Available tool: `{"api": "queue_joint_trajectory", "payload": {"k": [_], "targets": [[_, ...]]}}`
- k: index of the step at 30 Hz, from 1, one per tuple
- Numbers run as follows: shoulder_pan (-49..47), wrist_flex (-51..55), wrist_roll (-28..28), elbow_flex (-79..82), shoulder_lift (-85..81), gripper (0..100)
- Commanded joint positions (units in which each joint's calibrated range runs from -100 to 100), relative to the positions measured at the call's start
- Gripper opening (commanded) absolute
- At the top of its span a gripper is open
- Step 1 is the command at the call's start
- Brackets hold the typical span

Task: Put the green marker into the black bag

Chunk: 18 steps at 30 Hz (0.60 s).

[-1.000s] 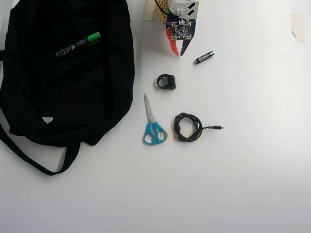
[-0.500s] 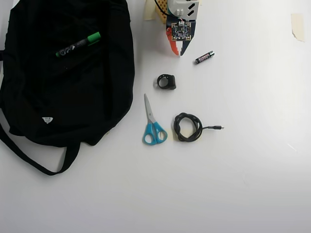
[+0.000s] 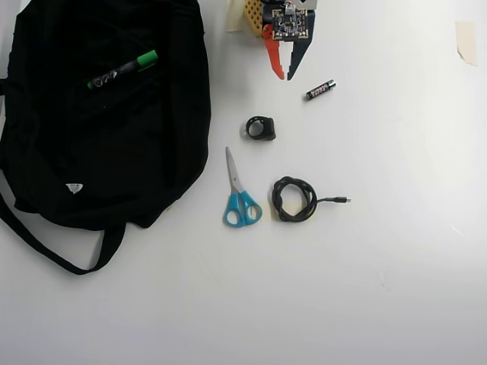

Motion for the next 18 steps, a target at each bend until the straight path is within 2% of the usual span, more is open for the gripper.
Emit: {"api": "queue_joint_trajectory", "payload": {"k": [1, 7, 18], "targets": [[0.24, -1.81, -0.23, -13.49, 5.14, 2], [1.06, -18.87, -0.07, -25.62, 17.42, 2], [1.21, -31.44, 0.35, -41.16, 34.26, 2]]}}
